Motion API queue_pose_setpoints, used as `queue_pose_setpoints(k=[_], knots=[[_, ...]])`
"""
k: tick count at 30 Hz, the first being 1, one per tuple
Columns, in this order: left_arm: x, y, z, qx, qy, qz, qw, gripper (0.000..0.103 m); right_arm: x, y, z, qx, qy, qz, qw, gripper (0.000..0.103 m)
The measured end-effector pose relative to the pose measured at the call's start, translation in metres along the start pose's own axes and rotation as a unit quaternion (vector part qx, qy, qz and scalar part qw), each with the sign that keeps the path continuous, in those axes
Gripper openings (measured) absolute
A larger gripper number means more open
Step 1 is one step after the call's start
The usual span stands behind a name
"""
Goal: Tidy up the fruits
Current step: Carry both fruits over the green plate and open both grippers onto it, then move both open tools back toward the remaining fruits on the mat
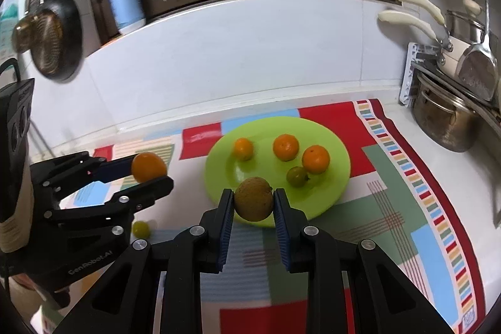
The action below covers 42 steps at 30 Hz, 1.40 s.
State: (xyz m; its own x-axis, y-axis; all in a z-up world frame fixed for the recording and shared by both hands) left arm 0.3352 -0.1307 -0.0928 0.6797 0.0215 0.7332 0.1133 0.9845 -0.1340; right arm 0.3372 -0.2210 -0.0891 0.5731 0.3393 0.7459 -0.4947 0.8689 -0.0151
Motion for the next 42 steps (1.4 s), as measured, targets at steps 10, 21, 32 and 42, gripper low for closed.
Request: queue_pose_setpoints(k=[10, 21, 32, 42], knots=[[0.013, 0.003, -0.053, -0.007, 0.032, 0.003, 0.9995, 0.036, -0.003, -0.02, -0.043, -0.002, 0.034, -0.012, 0.999, 0.027], [0.002, 0.005, -0.092, -0.009, 0.071, 0.007, 0.9974, 0.036, -0.018, -0.026, -0.08, 0.008, 0.066, -0.022, 0.998, 0.027], [0.005, 0.022, -0.084, 0.023, 0.058, 0.02, 0.9979, 0.059, -0.016, -0.035, -0.084, -0.008, 0.064, -0.029, 0.998, 0.036], [0.004, 0.023, -0.024, 0.029, 0.015, 0.017, 0.9993, 0.072, -0.004, -0.013, -0.037, -0.016, 0.029, 0.004, 0.999, 0.036]])
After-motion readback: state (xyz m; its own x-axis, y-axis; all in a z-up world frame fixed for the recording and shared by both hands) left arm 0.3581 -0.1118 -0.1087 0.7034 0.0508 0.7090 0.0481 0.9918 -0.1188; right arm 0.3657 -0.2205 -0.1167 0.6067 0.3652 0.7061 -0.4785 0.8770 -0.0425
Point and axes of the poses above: each gripper's, at about its wrist camera, not at the fingertips, and z roughly against the way its jaws point, y to its left, x to its top, the point moved 10 cm from there along -z, roughly the way its jaws point, and after that the axes turned 14 degrees about z, right-handed, at the moved point
